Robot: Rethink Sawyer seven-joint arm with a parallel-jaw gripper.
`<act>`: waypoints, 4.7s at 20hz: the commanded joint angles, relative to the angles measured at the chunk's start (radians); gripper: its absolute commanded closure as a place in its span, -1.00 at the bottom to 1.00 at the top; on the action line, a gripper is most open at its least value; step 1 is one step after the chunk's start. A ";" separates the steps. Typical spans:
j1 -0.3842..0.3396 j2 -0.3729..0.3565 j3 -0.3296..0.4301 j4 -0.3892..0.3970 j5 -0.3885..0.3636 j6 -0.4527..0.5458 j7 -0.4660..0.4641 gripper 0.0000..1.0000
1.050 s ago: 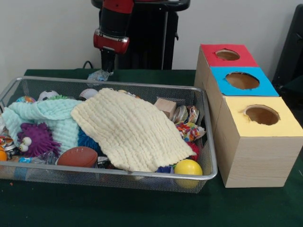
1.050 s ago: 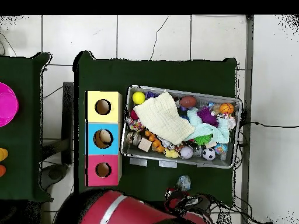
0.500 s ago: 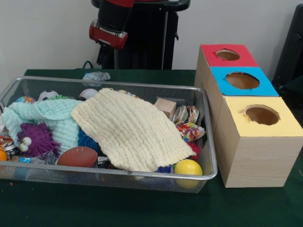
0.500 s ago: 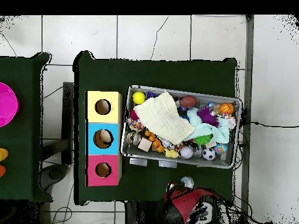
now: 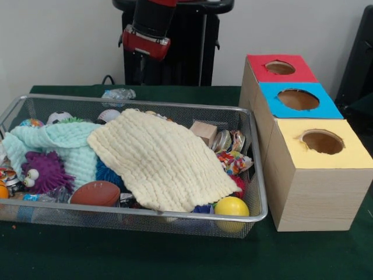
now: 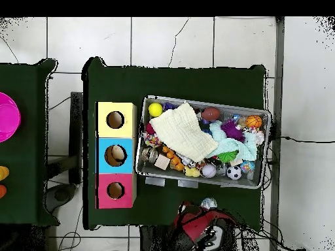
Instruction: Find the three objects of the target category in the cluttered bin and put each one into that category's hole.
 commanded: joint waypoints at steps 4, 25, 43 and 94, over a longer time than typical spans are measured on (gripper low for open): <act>0.022 0.272 -0.038 -0.095 0.166 -0.312 0.094 1.00; -0.093 0.370 -0.011 -0.119 0.162 -0.434 0.034 -1.00; -0.099 0.160 0.044 -0.022 0.117 -0.224 0.057 -1.00; -0.229 0.430 -0.093 -0.114 0.179 -0.584 -0.028 -1.00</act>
